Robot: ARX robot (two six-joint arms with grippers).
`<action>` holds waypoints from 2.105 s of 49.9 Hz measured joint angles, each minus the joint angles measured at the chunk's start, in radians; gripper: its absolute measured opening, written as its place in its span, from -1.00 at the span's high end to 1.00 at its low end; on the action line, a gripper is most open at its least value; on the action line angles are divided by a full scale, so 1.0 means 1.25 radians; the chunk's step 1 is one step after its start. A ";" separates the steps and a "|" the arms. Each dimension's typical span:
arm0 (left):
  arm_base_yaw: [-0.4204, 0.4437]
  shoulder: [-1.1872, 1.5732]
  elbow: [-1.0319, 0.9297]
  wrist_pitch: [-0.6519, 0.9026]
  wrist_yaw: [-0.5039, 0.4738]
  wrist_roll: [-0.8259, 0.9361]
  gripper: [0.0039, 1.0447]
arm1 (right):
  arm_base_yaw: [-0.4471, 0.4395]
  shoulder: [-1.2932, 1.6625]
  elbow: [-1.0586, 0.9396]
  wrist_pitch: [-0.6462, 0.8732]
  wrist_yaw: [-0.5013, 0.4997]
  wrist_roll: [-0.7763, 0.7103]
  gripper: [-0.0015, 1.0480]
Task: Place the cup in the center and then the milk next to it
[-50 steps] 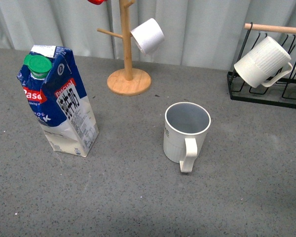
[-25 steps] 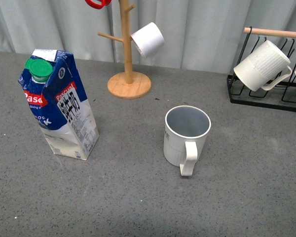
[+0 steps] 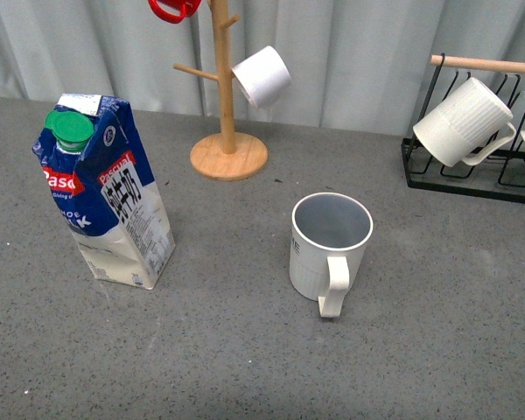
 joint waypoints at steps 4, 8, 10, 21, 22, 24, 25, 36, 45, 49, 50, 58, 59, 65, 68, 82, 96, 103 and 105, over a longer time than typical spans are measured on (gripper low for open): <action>0.000 0.000 0.000 0.000 0.000 0.000 -0.88 | 0.000 -0.027 0.000 -0.026 0.000 0.000 0.98; 0.000 0.000 0.000 0.000 0.000 0.000 -0.88 | 0.000 -0.051 0.000 -0.049 0.000 0.000 0.98; 0.000 0.000 0.000 0.000 0.000 0.000 -0.88 | 0.000 -0.064 0.000 -0.062 0.000 0.000 0.98; 0.000 0.000 0.000 0.000 0.000 0.000 -0.88 | 0.000 -0.135 0.000 -0.131 0.000 0.000 0.98; 0.000 0.000 0.000 0.000 0.000 0.000 -0.88 | 0.000 -0.141 0.000 -0.137 0.000 0.000 0.98; 0.000 0.000 0.000 0.000 0.000 0.000 -0.88 | 0.000 -0.147 0.000 -0.143 0.000 0.000 0.98; 0.000 0.000 0.000 0.000 0.000 0.000 -0.88 | 0.000 -0.152 0.000 -0.148 0.000 0.000 0.98; 0.000 0.000 0.000 0.000 0.000 0.000 -0.88 | 0.000 -0.198 0.000 -0.195 0.000 0.000 0.98; 0.000 0.000 0.000 0.000 0.000 0.000 -0.88 | 0.000 -0.335 0.001 -0.335 -0.002 0.000 0.98; 0.000 0.000 0.000 0.000 0.001 0.000 -0.88 | 0.000 -0.336 0.001 -0.338 -0.002 -0.001 0.97; 0.000 0.000 0.000 0.000 0.001 0.000 -0.88 | 0.000 -0.336 0.001 -0.338 -0.002 -0.001 0.92; 0.000 0.000 0.000 0.000 0.001 0.000 -0.88 | 0.000 -0.336 0.001 -0.338 -0.002 -0.001 0.38; 0.000 0.000 0.000 0.000 0.001 0.000 -0.88 | 0.000 -0.336 0.001 -0.338 -0.002 -0.001 0.31; 0.000 0.000 0.000 0.000 0.001 0.000 -0.88 | 0.000 -0.336 0.001 -0.338 -0.002 -0.001 -0.06; 0.000 0.000 0.000 0.000 0.001 0.000 -0.88 | 0.000 -0.336 0.001 -0.338 -0.002 -0.001 -0.23; -0.007 0.039 0.024 -0.078 -0.080 -0.025 -0.88 | 0.000 -0.336 0.001 -0.338 -0.002 0.000 -0.81; 0.039 0.393 0.056 0.130 -0.033 -0.095 -0.88 | 0.000 -0.337 0.001 -0.338 -0.002 0.000 -0.82; 0.007 0.731 0.137 0.359 -0.048 -0.109 -0.88 | 0.000 -0.337 0.001 -0.338 -0.002 0.000 -0.82; -0.003 0.806 0.153 0.396 -0.047 -0.108 -0.88 | 0.000 -0.337 0.001 -0.338 -0.002 0.000 -0.82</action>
